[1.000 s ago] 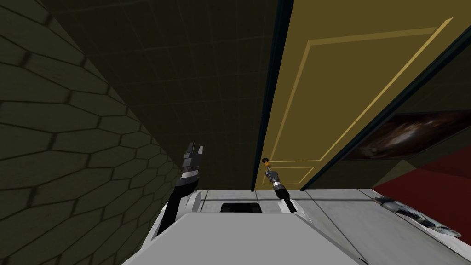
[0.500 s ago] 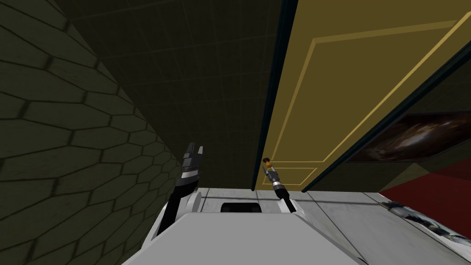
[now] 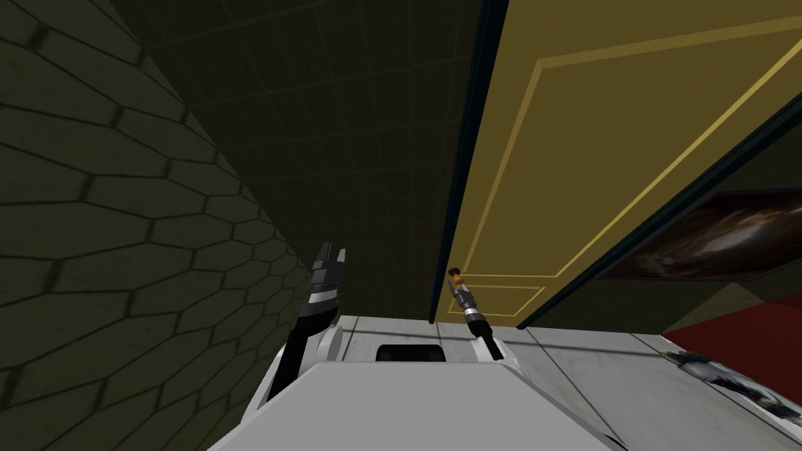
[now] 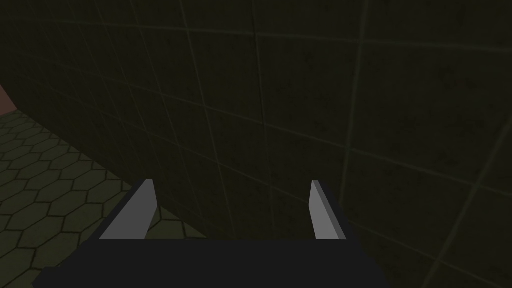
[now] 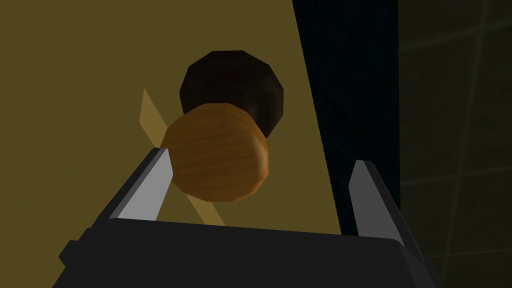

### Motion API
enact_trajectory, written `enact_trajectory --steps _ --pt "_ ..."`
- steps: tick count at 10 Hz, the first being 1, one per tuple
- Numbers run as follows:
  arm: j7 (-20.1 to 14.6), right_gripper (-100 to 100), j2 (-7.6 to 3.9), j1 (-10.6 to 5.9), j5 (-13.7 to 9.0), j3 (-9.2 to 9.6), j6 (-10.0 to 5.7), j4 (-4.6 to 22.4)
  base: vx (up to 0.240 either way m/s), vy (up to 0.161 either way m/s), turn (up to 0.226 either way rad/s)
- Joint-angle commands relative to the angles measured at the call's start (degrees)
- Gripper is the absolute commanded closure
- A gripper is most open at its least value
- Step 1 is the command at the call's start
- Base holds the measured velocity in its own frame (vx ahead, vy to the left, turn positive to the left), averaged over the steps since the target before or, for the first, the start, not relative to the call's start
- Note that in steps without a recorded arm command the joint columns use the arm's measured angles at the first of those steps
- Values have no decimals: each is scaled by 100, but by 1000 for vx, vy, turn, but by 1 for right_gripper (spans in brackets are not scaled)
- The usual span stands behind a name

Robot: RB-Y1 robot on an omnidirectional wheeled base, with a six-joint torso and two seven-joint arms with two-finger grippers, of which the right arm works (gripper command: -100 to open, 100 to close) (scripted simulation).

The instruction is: Pull the door open

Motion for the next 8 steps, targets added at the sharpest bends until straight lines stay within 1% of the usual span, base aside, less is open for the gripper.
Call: enact_trajectory --steps 1,3,4,6,7,8 --pt "-165 -100 0 -7 -43 13 0 13 -18 -7 26" --pt "-530 -100 2 -10 -206 58 7 -1 -25 -7 56" --pt "-587 -100 2 -10 -206 58 7 -1 -24 -6 28" --pt "-958 -100 5 -13 -374 104 13 -15 -29 -12 58" --pt "-1021 -100 5 -13 -374 104 13 -15 -24 -11 23" --pt "-1239 -100 6 -14 -459 128 16 -22 -24 -6 50"
